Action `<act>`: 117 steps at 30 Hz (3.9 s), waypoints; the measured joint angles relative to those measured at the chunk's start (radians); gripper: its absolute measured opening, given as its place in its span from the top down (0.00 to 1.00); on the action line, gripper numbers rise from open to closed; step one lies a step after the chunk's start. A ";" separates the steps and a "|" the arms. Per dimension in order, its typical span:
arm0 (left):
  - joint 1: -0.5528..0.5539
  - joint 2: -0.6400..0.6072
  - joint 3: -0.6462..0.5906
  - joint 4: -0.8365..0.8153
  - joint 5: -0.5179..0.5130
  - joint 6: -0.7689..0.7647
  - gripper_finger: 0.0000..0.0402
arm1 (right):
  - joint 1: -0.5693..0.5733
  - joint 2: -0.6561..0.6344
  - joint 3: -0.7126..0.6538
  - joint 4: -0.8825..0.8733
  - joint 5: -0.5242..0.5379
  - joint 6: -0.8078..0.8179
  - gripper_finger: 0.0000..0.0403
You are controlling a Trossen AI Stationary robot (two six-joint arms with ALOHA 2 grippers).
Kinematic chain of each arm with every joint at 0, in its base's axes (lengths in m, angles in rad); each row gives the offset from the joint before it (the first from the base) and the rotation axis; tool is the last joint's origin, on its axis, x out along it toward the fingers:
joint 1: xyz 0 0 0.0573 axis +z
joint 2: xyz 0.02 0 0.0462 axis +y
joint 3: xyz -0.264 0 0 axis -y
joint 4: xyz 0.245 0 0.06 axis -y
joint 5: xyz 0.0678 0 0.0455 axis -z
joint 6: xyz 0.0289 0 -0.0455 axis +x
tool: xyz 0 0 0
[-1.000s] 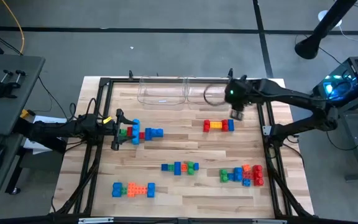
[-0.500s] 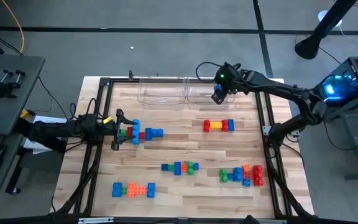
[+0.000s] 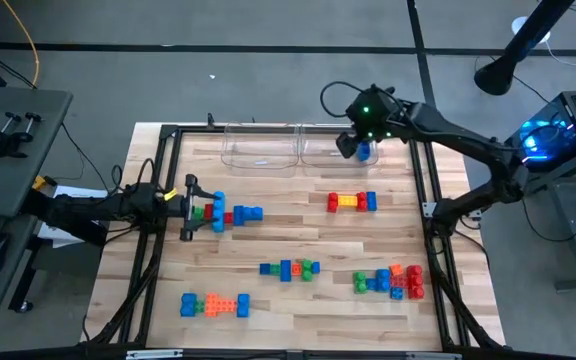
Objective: Sort blocks by size
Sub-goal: Put the top left green lego piece into the right transparent bin
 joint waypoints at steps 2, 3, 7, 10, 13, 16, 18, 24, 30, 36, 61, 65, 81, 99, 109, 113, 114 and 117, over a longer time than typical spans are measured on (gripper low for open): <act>0.000 0.005 0.000 0.107 0.000 -0.162 0.32 | 0.020 0.000 0.030 0.000 0.000 0.018 0.21; 0.000 0.007 0.000 0.180 -0.001 -0.265 0.32 | 0.029 0.000 0.043 -0.005 0.000 0.027 0.21; 0.002 0.025 0.003 0.574 -0.139 -0.568 0.32 | 0.057 0.000 0.076 -0.015 0.002 0.047 0.21; 0.021 0.073 0.086 0.562 -0.225 -0.672 0.32 | 0.069 0.000 0.079 -0.013 0.007 0.046 0.21; 0.040 0.196 0.253 0.204 -0.134 -0.757 0.32 | 0.073 0.000 0.073 -0.005 0.023 0.043 0.21; 0.069 0.326 0.444 -0.254 -0.114 -0.796 0.32 | 0.066 0.001 0.070 -0.007 0.036 0.029 0.21; 0.085 0.397 0.552 -0.493 -0.116 -0.798 0.32 | 0.065 0.000 0.070 -0.007 0.037 0.015 0.21; 0.098 0.520 0.713 -0.652 -0.125 -0.930 0.32 | 0.066 0.000 0.069 -0.016 0.039 -0.061 0.21; 0.099 0.555 0.719 -0.535 -0.186 -0.969 0.32 | 0.065 0.000 0.069 -0.018 0.038 -0.100 0.21; 0.099 0.572 0.718 -0.465 -0.195 -1.094 0.32 | 0.065 0.000 0.069 -0.039 0.036 -0.133 0.21; 0.099 0.730 0.718 -0.558 -0.063 -0.852 0.32 | 0.066 0.000 0.068 -0.010 0.037 -0.103 0.21; 0.099 0.839 0.718 -0.821 0.002 -0.758 0.32 | 0.065 0.000 0.068 0.011 0.037 -0.086 0.21; 0.099 1.275 0.718 -1.232 -0.086 -0.613 0.32 | 0.066 0.000 0.068 0.038 0.037 -0.080 0.21; 0.193 1.639 0.720 -1.166 -0.122 -0.348 0.33 | 0.066 0.000 0.068 0.037 0.027 -0.079 0.21; 0.196 1.632 0.720 -1.147 -0.061 -0.353 0.76 | 0.067 0.000 0.068 0.036 0.016 -0.079 0.21; 0.195 1.563 0.752 -1.170 -0.034 -0.373 0.76 | 0.067 0.000 0.068 0.036 0.014 -0.078 0.21; 0.196 1.539 0.767 -1.197 -0.034 -0.382 0.76 | 0.067 0.000 0.068 0.036 0.014 -0.078 0.21; 0.196 1.459 0.833 -1.293 -0.039 -0.402 0.76 | 0.067 0.000 0.068 0.036 0.014 -0.077 0.21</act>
